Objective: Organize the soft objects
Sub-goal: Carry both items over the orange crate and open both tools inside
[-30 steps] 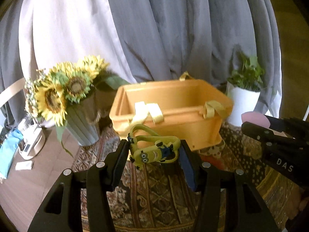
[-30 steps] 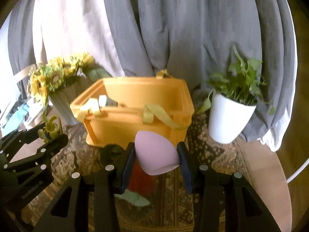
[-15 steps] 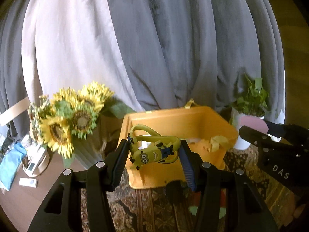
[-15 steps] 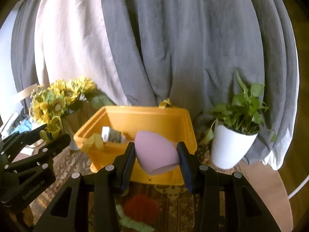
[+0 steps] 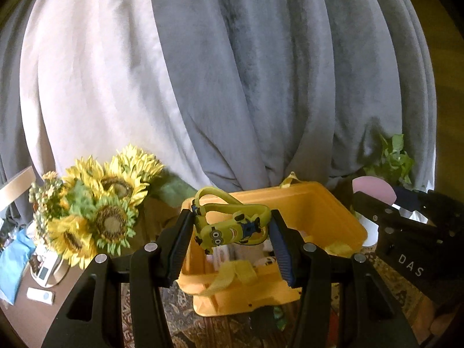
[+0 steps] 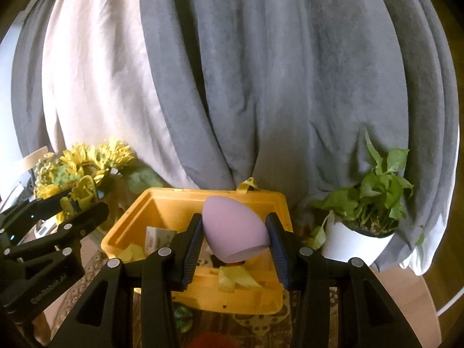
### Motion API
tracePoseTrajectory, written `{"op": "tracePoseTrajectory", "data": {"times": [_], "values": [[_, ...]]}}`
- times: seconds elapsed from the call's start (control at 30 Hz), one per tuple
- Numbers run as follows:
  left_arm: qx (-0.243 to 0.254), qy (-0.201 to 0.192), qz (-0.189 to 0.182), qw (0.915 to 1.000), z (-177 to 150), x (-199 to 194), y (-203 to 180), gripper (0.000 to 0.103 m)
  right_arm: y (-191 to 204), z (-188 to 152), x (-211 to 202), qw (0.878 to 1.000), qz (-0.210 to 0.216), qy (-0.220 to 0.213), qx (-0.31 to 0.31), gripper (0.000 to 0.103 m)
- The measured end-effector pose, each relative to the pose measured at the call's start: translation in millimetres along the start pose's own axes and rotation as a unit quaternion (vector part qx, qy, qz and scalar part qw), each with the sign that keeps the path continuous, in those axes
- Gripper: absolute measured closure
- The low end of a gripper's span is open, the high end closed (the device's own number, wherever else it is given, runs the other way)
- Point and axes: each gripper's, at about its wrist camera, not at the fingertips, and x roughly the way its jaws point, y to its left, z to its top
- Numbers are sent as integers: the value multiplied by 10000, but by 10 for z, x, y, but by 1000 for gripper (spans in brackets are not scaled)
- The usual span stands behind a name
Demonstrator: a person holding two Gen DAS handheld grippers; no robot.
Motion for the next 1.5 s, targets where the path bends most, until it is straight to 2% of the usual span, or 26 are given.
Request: {"op": "tracePoseTrajectory", "data": {"times": [0.33,0.67,0.83,1.03,1.27,1.5], "values": [[118,142,30,9998,118,364,28,51,-69,150,377,9999,-77,66,-51,58],[273,400,84,9988,175,801,28,51,-90,225,844,9991,-37,391,-155,58],[353,683,133,9970,158,1097,40,51,-84,217,1054,9980,-30,586,-214,58],[327,1097,-27,9934,113,1390,33,50,-105,230,1307,9956,52,906,-245,58],[285,1632,-272,9858,93,1697,20,50,-151,206,1590,9899,218,1395,-97,58],[415,2036,-317,9777,49,1894,-35,49,-224,124,1798,9814,386,1879,46,56]]}}
